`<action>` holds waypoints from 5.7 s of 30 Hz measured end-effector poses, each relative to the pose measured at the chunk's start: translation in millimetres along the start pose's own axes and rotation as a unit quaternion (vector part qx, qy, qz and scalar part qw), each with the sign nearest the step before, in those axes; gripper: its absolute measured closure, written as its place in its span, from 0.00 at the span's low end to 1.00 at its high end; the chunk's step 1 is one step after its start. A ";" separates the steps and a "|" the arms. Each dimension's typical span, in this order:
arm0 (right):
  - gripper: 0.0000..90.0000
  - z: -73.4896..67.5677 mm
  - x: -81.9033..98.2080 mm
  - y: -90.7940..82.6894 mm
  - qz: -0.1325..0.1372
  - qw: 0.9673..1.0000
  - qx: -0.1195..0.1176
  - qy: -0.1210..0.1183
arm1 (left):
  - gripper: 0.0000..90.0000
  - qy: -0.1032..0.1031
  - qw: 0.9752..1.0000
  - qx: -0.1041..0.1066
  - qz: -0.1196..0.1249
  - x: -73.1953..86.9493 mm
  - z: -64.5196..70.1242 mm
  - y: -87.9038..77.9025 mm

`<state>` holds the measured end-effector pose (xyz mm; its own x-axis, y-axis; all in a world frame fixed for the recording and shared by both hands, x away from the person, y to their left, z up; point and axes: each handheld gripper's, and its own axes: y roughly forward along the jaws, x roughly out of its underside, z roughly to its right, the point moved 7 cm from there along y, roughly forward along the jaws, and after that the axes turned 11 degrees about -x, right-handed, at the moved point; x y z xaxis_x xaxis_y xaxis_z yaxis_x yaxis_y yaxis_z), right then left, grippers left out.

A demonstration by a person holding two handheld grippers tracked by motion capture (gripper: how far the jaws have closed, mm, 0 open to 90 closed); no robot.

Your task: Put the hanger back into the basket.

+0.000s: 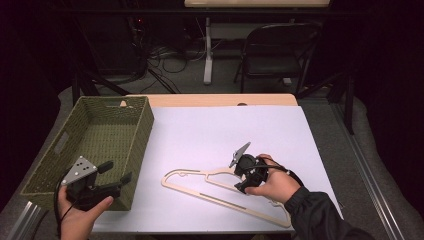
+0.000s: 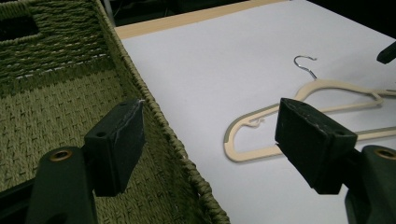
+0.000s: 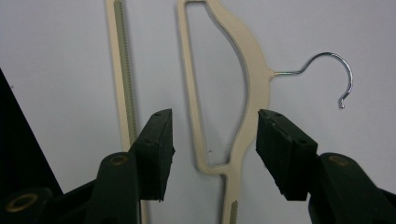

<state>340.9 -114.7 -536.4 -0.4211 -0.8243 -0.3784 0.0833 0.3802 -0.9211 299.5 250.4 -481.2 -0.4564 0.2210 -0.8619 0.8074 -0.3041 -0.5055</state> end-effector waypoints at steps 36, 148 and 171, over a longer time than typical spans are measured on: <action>0.82 4.8 15.0 43.3 -0.103 0.994 -0.034 -0.006 | 0.28 0.004 1.000 0.003 -0.005 1.4 2.6 3.5; 0.95 -26.9 15.3 18.4 -0.074 0.968 0.088 -0.224 | 0.42 0.168 0.924 0.257 -0.228 -5.0 160.1 151.3; 0.95 -27.5 13.2 27.1 -0.069 0.965 0.094 -0.236 | 0.87 0.191 0.926 0.233 -0.228 -3.0 170.1 157.0</action>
<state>312.8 -103.7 -563.9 0.0135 -0.9778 -0.2091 0.2369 0.2063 -0.9494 364.1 44.4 -564.7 -0.4724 0.7094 -0.5231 0.2749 -0.4453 -0.8521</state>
